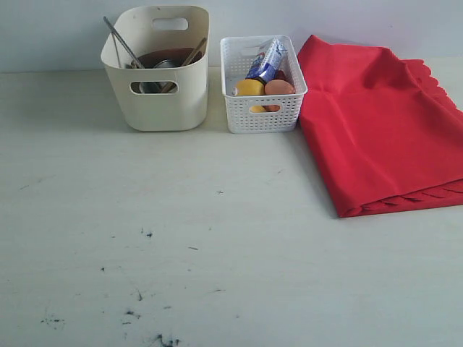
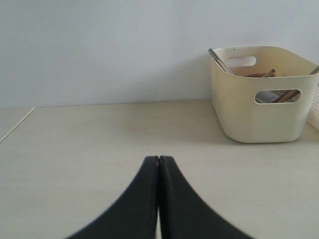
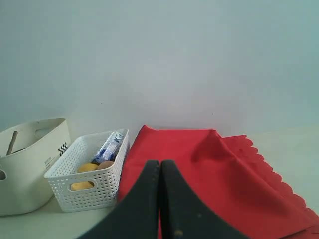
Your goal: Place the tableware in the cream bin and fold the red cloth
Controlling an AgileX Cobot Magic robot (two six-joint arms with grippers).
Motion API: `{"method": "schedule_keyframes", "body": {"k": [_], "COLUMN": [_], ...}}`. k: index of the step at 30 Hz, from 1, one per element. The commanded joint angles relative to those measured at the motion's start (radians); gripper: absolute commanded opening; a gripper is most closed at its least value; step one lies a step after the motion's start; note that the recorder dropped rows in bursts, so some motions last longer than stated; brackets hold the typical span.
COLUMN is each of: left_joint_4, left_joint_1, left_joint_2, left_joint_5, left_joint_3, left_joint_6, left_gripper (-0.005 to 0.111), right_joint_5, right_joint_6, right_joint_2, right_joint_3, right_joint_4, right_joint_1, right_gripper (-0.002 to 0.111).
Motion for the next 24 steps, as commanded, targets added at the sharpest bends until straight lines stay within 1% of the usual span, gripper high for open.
{"method": "schedule_keyframes", "body": {"k": [1, 5, 13, 24], "left_joint_4": [-0.007, -0.007, -0.007, -0.007], "left_joint_1": [0.0, 0.0, 0.0, 0.0], "left_joint_2": [-0.007, -0.007, -0.007, -0.007], "left_joint_5": [0.0, 0.0, 0.0, 0.0], "left_joint_3": [0.003, 0.003, 0.003, 0.003], "left_joint_6": [0.001, 0.001, 0.001, 0.001], "left_gripper": [0.001, 0.001, 0.001, 0.001], "right_joint_5": [0.04, 0.071, 0.071, 0.132], "right_joint_6": [-0.035, -0.045, -0.043, -0.043], "right_joint_2": [-0.006, -0.006, -0.006, -0.006], "right_joint_3": [0.004, 0.004, 0.004, 0.004], "right_joint_4": [-0.012, -0.012, -0.012, -0.012], "right_joint_1": [-0.013, -0.043, -0.042, -0.042], "right_gripper": [0.0, 0.0, 0.0, 0.0]}}
